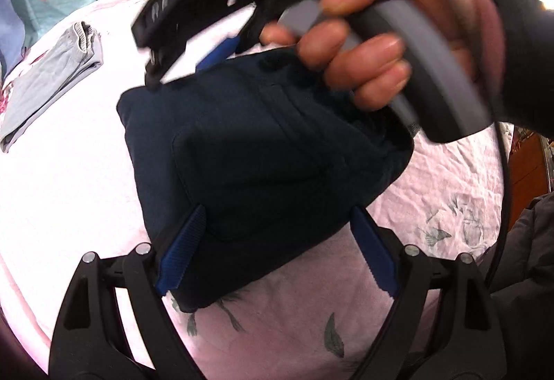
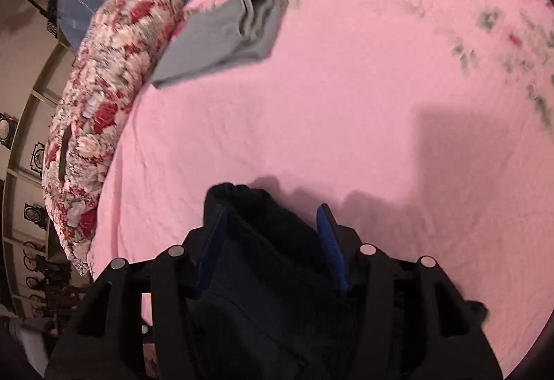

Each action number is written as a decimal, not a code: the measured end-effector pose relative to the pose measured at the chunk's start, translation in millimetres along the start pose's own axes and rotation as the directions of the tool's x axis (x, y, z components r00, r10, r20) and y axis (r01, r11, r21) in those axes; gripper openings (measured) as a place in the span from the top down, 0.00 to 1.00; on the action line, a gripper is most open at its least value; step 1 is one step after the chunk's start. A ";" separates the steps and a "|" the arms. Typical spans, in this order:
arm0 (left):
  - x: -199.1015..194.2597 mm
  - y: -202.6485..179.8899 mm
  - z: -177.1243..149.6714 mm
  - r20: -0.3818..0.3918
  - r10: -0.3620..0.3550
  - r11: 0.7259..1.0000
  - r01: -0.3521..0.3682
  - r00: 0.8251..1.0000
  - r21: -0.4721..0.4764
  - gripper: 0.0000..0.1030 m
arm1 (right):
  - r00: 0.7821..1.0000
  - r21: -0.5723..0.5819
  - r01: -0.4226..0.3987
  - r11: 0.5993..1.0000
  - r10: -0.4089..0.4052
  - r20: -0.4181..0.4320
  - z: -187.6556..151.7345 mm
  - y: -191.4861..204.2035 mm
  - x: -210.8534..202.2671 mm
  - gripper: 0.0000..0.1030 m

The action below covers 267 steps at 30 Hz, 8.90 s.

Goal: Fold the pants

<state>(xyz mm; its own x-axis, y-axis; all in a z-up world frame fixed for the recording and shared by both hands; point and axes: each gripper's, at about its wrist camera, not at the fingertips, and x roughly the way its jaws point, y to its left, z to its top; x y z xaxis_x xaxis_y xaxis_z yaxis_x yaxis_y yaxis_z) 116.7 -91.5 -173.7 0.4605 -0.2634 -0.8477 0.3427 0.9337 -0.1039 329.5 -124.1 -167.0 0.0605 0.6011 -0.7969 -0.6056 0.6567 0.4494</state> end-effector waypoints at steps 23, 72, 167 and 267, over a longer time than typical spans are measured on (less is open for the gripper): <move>8.9 -90.7 68.7 0.101 -0.226 0.974 0.224 0.969 0.027 0.22 | 0.990 -0.164 -0.131 0.978 0.136 0.021 -63.8 -78.5 -110.7 0.69; 37.2 123.5 75.1 -0.129 0.051 0.894 -0.103 0.990 -0.436 0.08 | 0.983 0.101 -0.131 0.986 0.142 -0.113 -70.2 -107.6 -68.0 0.21; 85.8 166.7 180.4 0.102 0.032 0.988 -0.016 0.994 -0.154 0.48 | 0.995 0.069 0.061 0.996 -0.066 0.072 51.5 -121.9 -31.4 0.60; 40.3 122.7 44.0 0.140 -0.001 0.861 0.072 0.990 -0.503 0.32 | 0.999 -0.276 0.034 0.961 -0.042 -0.024 118.2 11.9 58.7 0.93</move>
<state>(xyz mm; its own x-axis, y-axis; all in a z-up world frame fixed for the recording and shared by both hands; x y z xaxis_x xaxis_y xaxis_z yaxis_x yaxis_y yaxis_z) 213.3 1.7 -197.7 0.5705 -0.2957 -0.7662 -0.0839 0.9071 -0.4126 419.6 -27.2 -160.7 0.0670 0.5619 -0.8245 -0.7985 0.5256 0.2934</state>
